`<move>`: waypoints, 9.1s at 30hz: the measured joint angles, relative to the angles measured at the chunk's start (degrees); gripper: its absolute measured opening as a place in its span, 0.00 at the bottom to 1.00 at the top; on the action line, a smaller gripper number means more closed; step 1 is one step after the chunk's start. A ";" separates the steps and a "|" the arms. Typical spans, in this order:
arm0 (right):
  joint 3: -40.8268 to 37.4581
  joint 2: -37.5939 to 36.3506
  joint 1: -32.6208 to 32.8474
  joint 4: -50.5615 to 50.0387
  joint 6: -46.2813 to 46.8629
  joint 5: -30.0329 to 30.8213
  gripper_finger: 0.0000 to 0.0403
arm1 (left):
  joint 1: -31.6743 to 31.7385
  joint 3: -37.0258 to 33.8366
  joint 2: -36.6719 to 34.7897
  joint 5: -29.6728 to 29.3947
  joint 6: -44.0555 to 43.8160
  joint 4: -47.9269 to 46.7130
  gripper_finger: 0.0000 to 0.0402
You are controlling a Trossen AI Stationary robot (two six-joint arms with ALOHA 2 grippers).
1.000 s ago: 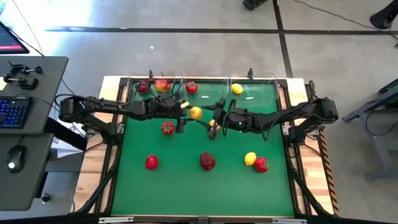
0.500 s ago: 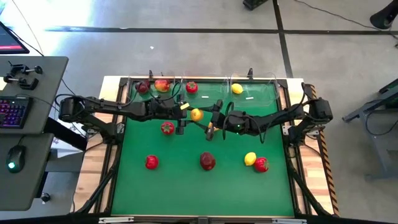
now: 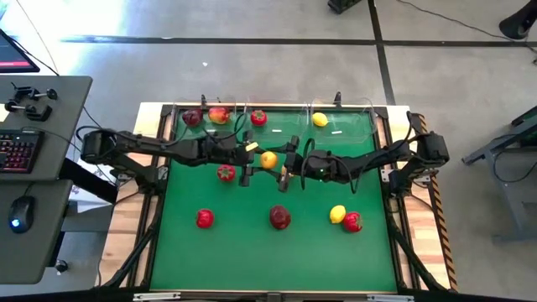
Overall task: Sort produce into baskets
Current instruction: Put the bottom left lemon into the right transparent bin, then put the bottom right tomato into the middle transparent bin
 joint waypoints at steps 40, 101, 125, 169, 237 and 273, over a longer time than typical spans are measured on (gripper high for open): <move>0.02 -1.23 -0.33 -0.76 -1.01 3.68 0.52 | -0.43 3.96 4.73 -11.45 0.51 -4.87 0.66; -2.47 -0.42 -50.14 -41.25 9.20 2.51 0.52 | -0.37 3.87 3.96 -13.87 1.11 -7.29 0.67; -2.12 1.58 -50.85 -41.25 10.53 5.02 0.65 | -0.37 3.85 3.96 -19.08 -1.95 -7.26 0.67; -1.53 -11.80 -51.15 -70.41 21.66 10.12 0.04 | -0.39 3.85 3.96 -22.86 -2.37 -6.50 0.67; -26.80 -38.32 -13.99 -50.03 27.02 14.00 0.00 | -0.41 3.85 3.96 -6.75 0.27 -6.64 0.02; -2.29 -35.34 14.55 -94.52 46.99 -4.39 0.05 | -0.89 -1.81 3.96 -3.84 3.64 0.12 0.00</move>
